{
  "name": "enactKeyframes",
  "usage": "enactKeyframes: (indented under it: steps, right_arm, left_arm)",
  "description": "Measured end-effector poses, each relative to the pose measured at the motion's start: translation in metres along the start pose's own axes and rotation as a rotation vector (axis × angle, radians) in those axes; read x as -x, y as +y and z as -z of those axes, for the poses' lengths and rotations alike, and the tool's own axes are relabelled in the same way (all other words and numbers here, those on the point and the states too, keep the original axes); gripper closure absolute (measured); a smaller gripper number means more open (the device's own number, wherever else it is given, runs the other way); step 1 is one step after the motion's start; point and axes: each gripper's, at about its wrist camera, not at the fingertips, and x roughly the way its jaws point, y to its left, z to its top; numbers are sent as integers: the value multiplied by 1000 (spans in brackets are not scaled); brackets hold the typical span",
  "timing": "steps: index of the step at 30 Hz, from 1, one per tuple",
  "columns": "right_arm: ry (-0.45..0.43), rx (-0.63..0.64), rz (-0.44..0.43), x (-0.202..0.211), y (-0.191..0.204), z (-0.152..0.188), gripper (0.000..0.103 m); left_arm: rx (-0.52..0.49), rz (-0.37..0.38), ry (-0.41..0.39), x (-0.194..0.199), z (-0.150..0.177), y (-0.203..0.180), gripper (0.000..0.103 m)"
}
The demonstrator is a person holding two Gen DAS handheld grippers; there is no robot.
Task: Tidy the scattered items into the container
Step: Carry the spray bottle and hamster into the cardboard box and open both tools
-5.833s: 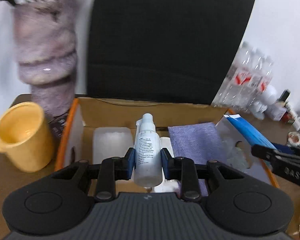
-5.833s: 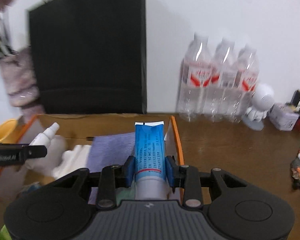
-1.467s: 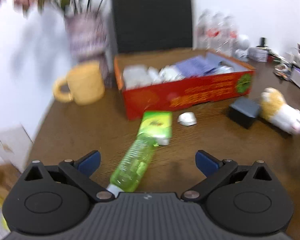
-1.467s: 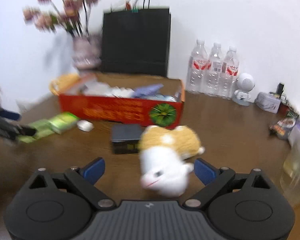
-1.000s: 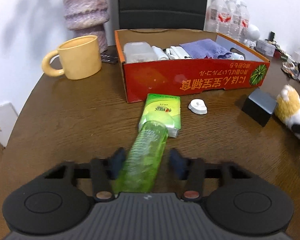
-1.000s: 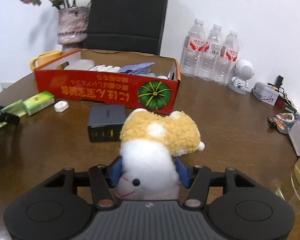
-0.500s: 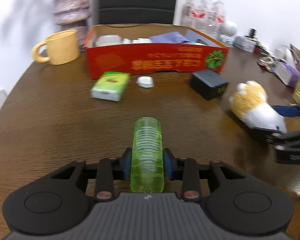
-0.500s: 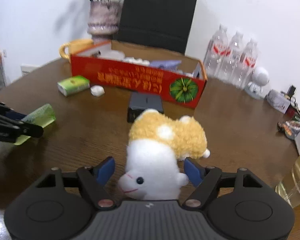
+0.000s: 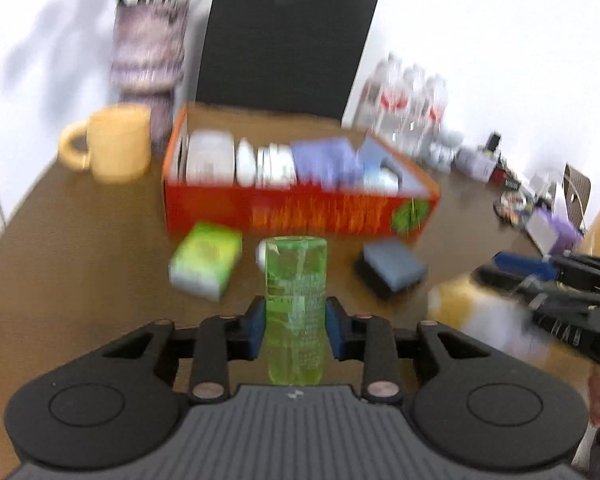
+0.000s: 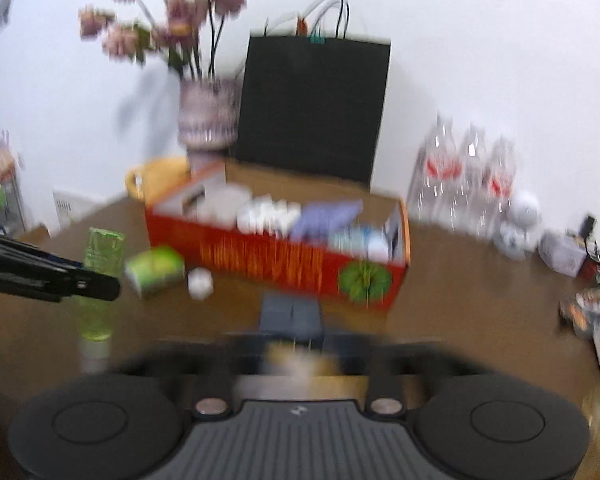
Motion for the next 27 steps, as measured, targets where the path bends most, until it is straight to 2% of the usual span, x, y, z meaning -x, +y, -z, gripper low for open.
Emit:
enactKeyframes:
  steps: [1, 3, 6, 7, 8, 10, 11, 13, 16, 21, 24, 25, 26, 27]
  right_arm:
    - [-14, -3, 3, -3, -5, -11, 101]
    - [-4, 10, 21, -14, -12, -28, 101]
    - [64, 5, 3, -25, -20, -33, 93]
    - [88, -5, -15, -22, -22, -28, 81]
    - [111, -9, -25, -17, -23, -20, 58]
    - [166, -15, -31, -2, -19, -1, 30]
    - [198, -16, -29, 8, -16, 9, 28]
    - [258, -24, -32, 24, -8, 27, 28]
    - [325, -139, -65, 31, -9, 41, 28]
    - [416, -344, -144, 4, -11, 47, 28]
    - [464, -417, -176, -20, -5, 54, 28]
    - [446, -386, -161, -23, 2, 54, 31]
    - [428, -355, -147, -26, 10, 54, 55]
    - [410, -324, -133, -29, 17, 54, 59]
  left_arm:
    - [-4, -6, -9, -5, -13, 1, 72]
    - [-13, -19, -26, -16, -39, 3, 72]
    - [-2, -31, -41, -27, -59, 7, 72]
    - [1, -19, -43, -27, -61, 7, 72]
    - [1, -7, -45, -27, -61, 7, 72]
    - [-8, 10, -43, -26, -59, 6, 72]
    - [-13, 10, -40, -25, -56, 6, 72]
    - [-19, 13, -36, -20, -51, 4, 72]
    - [2, 36, -38, -8, -38, 5, 72]
    - [41, 49, -21, 7, -16, 6, 72]
    - [64, 56, -12, 15, -3, 7, 72]
    - [71, 54, -11, 16, -2, 9, 72]
    - [79, 52, -10, 18, 0, 11, 72]
    - [84, 50, -11, 19, 0, 12, 72]
